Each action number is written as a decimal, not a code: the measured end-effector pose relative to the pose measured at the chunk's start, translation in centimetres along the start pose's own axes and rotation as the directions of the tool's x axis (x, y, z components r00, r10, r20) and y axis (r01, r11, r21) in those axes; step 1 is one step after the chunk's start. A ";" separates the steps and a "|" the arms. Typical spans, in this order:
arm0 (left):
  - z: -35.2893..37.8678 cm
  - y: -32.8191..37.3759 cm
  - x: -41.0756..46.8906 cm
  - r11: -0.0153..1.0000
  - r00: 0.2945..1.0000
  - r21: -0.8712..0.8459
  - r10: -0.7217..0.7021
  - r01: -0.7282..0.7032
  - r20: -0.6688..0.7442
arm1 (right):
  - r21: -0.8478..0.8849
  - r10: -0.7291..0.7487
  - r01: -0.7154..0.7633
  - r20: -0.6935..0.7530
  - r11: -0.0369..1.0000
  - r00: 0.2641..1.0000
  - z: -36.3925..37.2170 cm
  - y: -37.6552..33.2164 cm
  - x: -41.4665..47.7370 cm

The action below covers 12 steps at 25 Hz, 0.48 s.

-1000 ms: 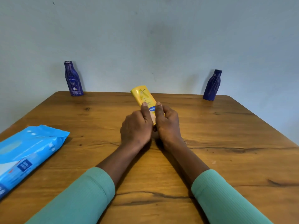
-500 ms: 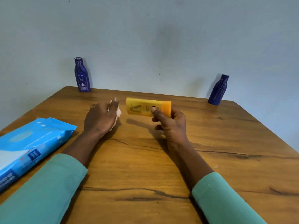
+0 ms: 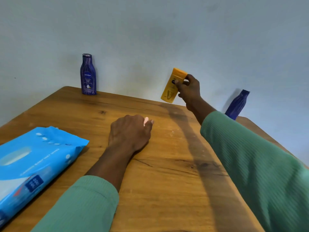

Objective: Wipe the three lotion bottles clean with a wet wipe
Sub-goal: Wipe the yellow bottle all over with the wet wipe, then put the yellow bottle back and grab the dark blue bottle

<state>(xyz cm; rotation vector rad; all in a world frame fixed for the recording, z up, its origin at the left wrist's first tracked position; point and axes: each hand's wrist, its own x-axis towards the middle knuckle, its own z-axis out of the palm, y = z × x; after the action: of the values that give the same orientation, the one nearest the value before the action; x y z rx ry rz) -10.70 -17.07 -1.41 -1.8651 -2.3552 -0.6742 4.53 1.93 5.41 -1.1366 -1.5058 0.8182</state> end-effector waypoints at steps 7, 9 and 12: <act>0.0 -0.1 0.1 1.000 1.000 0.000 -0.003 0.003 -0.007 | -0.154 0.100 -0.077 0.144 0.985 0.985 1.4 1.9 2.3; 0.0 0.0 0.1 1.000 1.000 -0.003 -0.003 0.003 0.001 | -0.157 0.120 -0.095 0.159 0.983 0.980 1.3 2.8 2.4; -0.1 0.1 0.1 1.000 1.000 0.009 0.000 -0.001 0.023 | -0.154 0.161 -0.135 0.176 0.979 0.971 1.6 3.7 2.2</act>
<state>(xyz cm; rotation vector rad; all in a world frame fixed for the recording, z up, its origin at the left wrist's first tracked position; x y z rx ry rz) -10.66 -16.97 -1.22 -1.8798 -2.3673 -0.6441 3.84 5.26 2.38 -1.3193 -1.6705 0.9545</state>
